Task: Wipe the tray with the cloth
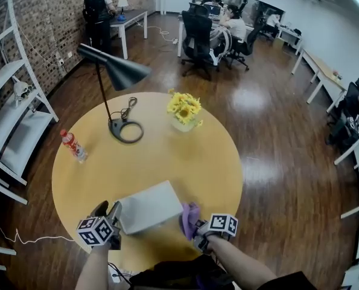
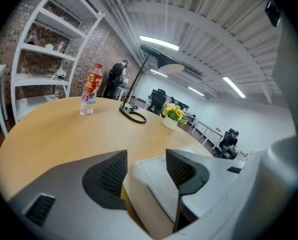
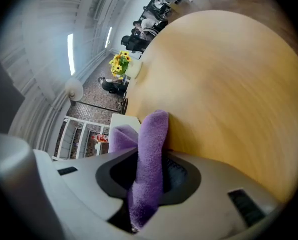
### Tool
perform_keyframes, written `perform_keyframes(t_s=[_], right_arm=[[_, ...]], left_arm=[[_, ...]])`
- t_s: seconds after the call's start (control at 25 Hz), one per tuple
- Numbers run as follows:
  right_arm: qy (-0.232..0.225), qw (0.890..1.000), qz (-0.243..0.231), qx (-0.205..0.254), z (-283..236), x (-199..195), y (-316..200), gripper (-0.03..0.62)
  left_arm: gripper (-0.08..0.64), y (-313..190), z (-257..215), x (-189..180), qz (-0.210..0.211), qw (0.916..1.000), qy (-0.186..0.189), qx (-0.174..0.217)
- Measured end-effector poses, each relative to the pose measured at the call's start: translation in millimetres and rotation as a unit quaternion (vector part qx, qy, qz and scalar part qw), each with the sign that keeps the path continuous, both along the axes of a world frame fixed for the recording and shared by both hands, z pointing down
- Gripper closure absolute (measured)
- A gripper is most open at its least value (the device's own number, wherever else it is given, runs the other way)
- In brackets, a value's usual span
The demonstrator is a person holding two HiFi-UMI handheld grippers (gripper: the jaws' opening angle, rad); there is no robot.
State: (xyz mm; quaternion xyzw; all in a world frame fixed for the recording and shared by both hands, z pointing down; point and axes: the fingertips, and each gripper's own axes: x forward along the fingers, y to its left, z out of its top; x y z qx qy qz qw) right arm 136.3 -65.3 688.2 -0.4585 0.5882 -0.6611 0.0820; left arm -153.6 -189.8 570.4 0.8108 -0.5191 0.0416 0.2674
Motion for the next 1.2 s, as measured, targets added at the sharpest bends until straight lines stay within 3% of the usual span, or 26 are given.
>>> perform_keyframes(t_s=[0.12, 0.24, 0.48, 0.8, 1.08, 1.2], right_arm=[[-0.044, 0.999, 0.024, 0.0, -11.9, -19.1, 11.1, 0.491], [-0.05, 0.998, 0.034, 0.015, -13.9, -31.9, 8.5, 0.491], [0.003, 1.0, 0.018, 0.023, -9.1, -36.7, -11.8, 0.492], [0.075, 0.994, -0.06, 0.046, -21.0, -37.3, -94.7, 0.495], [0.107, 0.977, -0.171, 0.063, -27.7, -57.5, -174.2, 0.494], [0.103, 0.978, -0.17, 0.063, -26.3, -65.5, -190.4, 0.495]], left_arm=[[0.325, -23.2, 2.8, 19.7, 0.054, 0.9984, -0.016, -0.001], [0.321, -29.3, 13.9, 36.2, 0.095, 0.995, -0.02, -0.022], [0.331, -17.1, 14.3, 31.7, 0.128, 0.9911, 0.001, -0.037], [0.344, 50.1, 9.4, 11.0, 0.077, 0.9927, 0.076, -0.054], [0.348, 105.9, 6.6, 47.7, 0.042, 0.989, 0.128, -0.06], [0.347, 121.7, 7.7, 78.1, 0.05, 0.981, 0.168, -0.083]])
